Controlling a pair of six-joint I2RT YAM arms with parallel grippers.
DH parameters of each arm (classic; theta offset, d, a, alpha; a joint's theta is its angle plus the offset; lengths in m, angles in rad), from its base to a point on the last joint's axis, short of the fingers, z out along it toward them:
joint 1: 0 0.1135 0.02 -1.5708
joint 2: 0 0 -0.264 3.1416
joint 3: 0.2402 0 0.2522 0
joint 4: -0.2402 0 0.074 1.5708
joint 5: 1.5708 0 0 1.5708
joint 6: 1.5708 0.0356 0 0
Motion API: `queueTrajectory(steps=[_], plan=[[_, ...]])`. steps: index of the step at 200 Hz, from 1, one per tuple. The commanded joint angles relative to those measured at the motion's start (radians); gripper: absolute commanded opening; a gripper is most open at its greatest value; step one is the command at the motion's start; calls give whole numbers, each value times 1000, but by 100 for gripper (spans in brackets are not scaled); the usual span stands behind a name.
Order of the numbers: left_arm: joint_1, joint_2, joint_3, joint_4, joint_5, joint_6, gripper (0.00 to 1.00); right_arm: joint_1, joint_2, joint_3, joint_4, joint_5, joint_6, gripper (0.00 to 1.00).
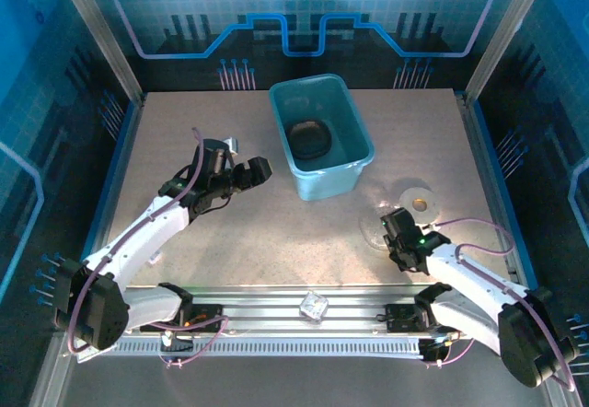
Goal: Place the plates into the plastic bin on the countertop
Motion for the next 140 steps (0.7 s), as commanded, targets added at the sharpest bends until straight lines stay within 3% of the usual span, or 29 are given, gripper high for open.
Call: queueTrajectory(steps=[1, 53, 91, 140], plan=[[-4, -4, 19, -14, -11, 5, 89, -10, -22, -29, -24, -8, 12, 9], [-4, -22, 16, -15, -9, 1, 89, -9, -180, -19, -129, 36, 21, 0], [-4, -22, 10, -10, -2, -5, 89, -8, -283, 1, -195, 75, 15, 0], [-4, -11, -8, 16, 2, 1, 89, -8, -294, 53, -231, 114, -1, 0]])
